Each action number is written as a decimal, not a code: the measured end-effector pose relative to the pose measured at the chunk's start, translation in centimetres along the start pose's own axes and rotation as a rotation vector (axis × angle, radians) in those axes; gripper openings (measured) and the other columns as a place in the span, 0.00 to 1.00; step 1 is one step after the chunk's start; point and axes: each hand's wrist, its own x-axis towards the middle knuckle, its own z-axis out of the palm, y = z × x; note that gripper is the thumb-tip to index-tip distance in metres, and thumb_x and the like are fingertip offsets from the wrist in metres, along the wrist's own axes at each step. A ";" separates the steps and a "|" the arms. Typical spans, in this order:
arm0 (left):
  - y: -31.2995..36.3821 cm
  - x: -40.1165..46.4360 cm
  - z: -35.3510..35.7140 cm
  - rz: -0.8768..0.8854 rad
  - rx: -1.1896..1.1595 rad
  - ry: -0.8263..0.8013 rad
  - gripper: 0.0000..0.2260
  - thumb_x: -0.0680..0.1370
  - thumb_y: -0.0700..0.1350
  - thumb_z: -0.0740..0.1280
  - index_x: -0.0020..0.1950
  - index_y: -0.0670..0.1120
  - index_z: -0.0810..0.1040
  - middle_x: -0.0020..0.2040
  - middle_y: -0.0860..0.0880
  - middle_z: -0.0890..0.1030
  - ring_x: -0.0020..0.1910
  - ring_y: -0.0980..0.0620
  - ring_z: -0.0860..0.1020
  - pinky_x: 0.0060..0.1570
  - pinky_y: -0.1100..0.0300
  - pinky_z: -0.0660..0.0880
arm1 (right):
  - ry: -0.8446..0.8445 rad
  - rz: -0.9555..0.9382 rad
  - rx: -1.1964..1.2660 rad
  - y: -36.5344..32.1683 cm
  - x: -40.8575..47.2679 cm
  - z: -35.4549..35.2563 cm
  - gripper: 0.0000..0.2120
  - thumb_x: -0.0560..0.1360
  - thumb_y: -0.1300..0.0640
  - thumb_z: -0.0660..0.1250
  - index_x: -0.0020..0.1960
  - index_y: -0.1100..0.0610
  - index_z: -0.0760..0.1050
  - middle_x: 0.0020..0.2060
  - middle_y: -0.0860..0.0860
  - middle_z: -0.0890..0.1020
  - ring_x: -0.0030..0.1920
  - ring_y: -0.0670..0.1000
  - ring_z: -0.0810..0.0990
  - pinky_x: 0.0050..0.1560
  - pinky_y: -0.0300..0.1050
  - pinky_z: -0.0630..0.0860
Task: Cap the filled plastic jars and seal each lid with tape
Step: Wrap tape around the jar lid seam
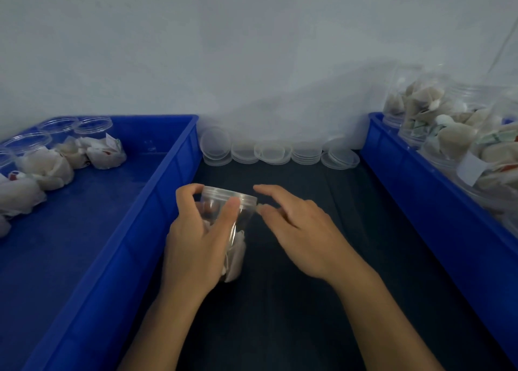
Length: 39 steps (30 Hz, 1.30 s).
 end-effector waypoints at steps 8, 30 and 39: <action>-0.2 -0.1 0.1 -0.005 -0.081 -0.015 0.19 0.74 0.70 0.66 0.61 0.66 0.67 0.51 0.57 0.83 0.47 0.64 0.83 0.41 0.60 0.76 | 0.062 -0.032 -0.187 0.2 0.1 0.1 0.17 0.86 0.42 0.54 0.73 0.37 0.69 0.31 0.40 0.74 0.37 0.46 0.77 0.44 0.50 0.75; 0.3 0.0 -0.1 0.071 0.200 0.052 0.33 0.73 0.75 0.56 0.69 0.56 0.74 0.56 0.60 0.80 0.54 0.59 0.79 0.53 0.53 0.79 | 0.075 -0.058 -0.197 -0.4 0.1 0.6 0.17 0.85 0.38 0.53 0.68 0.40 0.73 0.32 0.40 0.78 0.34 0.44 0.78 0.37 0.46 0.75; 0.4 0.3 0.2 -0.014 0.138 0.015 0.35 0.66 0.80 0.60 0.68 0.63 0.68 0.51 0.65 0.78 0.49 0.65 0.78 0.46 0.61 0.74 | 0.024 -0.012 -0.046 -0.5 -0.1 0.8 0.19 0.85 0.46 0.52 0.73 0.36 0.68 0.31 0.33 0.77 0.33 0.43 0.76 0.41 0.48 0.70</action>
